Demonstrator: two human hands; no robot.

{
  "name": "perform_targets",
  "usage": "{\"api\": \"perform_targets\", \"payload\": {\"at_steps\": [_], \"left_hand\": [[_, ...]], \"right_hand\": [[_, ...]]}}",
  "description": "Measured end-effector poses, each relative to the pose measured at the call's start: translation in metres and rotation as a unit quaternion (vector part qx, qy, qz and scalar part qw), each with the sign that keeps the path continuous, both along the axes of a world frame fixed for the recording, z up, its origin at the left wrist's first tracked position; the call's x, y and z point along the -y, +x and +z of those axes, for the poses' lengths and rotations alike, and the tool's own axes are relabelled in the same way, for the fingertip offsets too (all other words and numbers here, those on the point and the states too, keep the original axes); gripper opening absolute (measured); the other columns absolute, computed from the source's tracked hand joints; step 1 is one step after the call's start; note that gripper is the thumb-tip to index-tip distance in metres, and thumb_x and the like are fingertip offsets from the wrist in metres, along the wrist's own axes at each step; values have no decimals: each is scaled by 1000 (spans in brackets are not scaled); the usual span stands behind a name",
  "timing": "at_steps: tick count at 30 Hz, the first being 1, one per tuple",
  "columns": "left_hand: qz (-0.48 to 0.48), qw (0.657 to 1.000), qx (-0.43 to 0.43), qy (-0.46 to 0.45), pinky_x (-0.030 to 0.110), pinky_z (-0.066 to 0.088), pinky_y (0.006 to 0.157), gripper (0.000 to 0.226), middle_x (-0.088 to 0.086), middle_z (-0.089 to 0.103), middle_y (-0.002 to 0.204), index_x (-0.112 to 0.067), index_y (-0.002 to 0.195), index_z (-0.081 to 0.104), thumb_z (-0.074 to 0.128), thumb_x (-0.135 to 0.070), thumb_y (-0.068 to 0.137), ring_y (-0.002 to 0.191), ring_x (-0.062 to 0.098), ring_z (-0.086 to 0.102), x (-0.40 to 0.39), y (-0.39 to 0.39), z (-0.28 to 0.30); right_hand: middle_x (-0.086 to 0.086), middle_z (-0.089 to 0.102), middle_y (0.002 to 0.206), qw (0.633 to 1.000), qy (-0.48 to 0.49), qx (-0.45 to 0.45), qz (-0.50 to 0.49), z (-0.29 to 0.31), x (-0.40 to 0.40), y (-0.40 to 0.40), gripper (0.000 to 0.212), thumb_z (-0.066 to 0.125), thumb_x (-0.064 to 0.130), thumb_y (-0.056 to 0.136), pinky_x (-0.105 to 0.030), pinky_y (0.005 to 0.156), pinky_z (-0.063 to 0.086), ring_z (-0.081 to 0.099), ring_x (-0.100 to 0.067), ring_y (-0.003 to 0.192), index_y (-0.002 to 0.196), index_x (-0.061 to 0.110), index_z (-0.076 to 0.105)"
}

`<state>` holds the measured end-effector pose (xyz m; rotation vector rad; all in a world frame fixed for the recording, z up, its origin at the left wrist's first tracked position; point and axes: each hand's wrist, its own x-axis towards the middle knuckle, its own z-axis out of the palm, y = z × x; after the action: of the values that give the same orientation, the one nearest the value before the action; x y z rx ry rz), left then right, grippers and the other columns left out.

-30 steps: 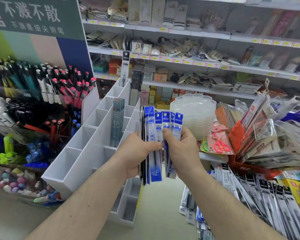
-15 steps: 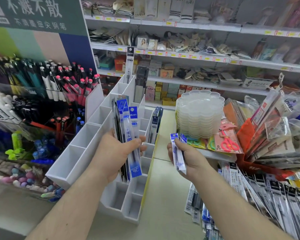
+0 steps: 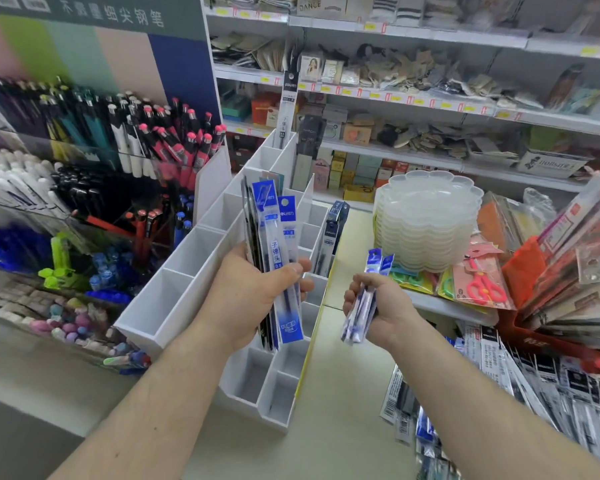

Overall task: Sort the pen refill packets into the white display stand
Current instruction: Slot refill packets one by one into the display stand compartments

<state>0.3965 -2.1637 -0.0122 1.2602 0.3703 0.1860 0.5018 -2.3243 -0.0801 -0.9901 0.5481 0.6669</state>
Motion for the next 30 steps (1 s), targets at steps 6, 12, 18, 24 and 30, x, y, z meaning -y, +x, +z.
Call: {"api": "perform_targets", "payload": {"at_steps": [6,12,18,24,30], "left_hand": [[1,1000,6,-1,31,59,64,28,6,75,83,-4,118,56,62,4,91,70,22,72,0,0,-1],[-2,1000,6,-4,30,58,63,28,5,75,83,-2,118,56,61,3,91,69,19,72,-1,-1,-2],[-2,1000,7,8,29,58,63,33,4,76,84,-3,122,55,63,1,90,71,19,73,-2,-2,-2],[1,1000,30,-3,31,60,62,24,8,74,81,-6,111,57,59,8,90,67,22,71,0,-2,1],[-5,999,33,4,29,58,61,25,5,75,81,-8,111,57,60,5,91,69,22,73,-1,-2,0]], "right_hand": [[-2,51,66,989,-76,78,-104,11,-32,27,30,45,22,98,-25,53,37,48,-17,58,72,10,54],[-3,48,71,958,-240,132,-89,-17,-38,39,20,50,25,97,-28,53,31,42,-18,59,83,16,61],[-1,56,76,941,-273,185,-72,-37,-37,43,16,65,29,93,-27,55,36,45,-14,58,97,14,59],[-6,61,78,882,-338,273,184,-42,-37,37,20,75,17,85,-21,46,40,49,-14,58,100,12,63],[-5,68,94,857,-382,286,195,-36,-32,42,41,79,29,78,-29,53,47,60,-20,72,112,18,59]]}}
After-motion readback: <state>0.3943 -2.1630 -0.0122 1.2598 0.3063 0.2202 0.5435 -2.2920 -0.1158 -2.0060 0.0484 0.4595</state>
